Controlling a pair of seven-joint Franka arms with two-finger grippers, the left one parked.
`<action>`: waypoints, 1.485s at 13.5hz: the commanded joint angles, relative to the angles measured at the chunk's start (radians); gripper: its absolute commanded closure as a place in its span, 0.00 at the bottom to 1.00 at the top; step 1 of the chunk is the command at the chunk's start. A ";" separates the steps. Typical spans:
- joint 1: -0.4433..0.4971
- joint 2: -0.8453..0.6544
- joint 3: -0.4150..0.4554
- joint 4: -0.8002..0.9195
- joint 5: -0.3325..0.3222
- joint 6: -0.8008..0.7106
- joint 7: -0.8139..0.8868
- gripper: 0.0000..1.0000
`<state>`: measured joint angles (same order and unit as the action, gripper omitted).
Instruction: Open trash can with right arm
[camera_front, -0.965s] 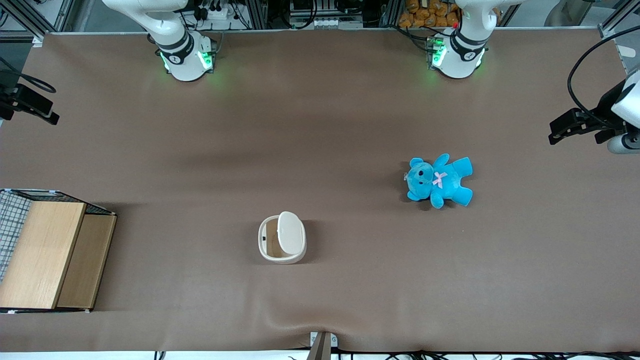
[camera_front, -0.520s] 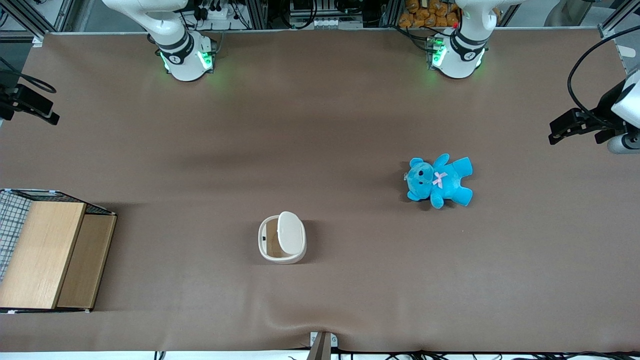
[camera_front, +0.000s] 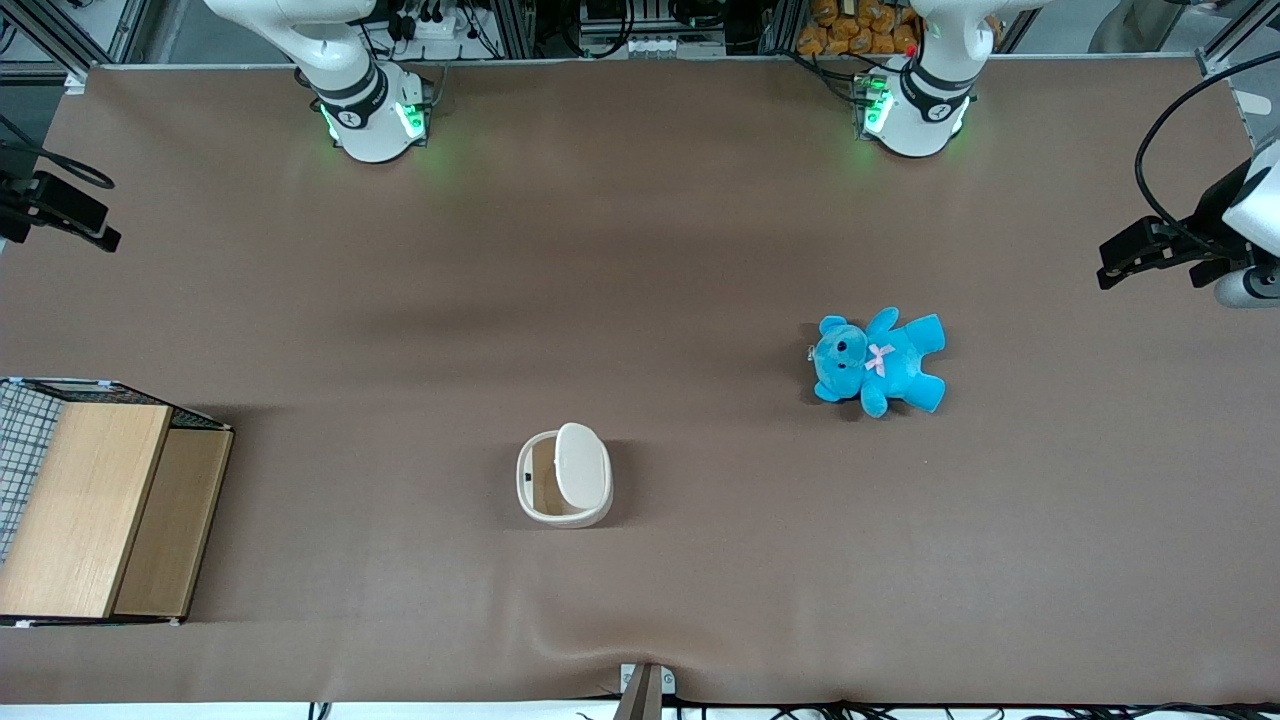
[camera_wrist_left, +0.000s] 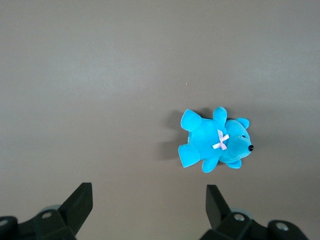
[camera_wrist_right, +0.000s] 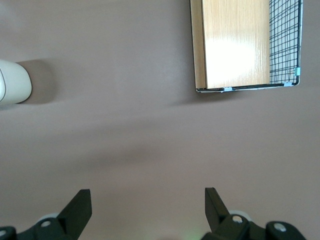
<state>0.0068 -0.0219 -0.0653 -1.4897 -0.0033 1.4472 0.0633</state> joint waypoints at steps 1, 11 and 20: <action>0.004 -0.007 -0.002 -0.009 -0.004 0.009 -0.011 0.00; 0.004 -0.006 -0.002 -0.009 -0.003 0.009 -0.010 0.00; 0.004 -0.004 -0.002 -0.011 -0.001 0.010 -0.010 0.00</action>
<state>0.0068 -0.0210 -0.0653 -1.4897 -0.0030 1.4477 0.0633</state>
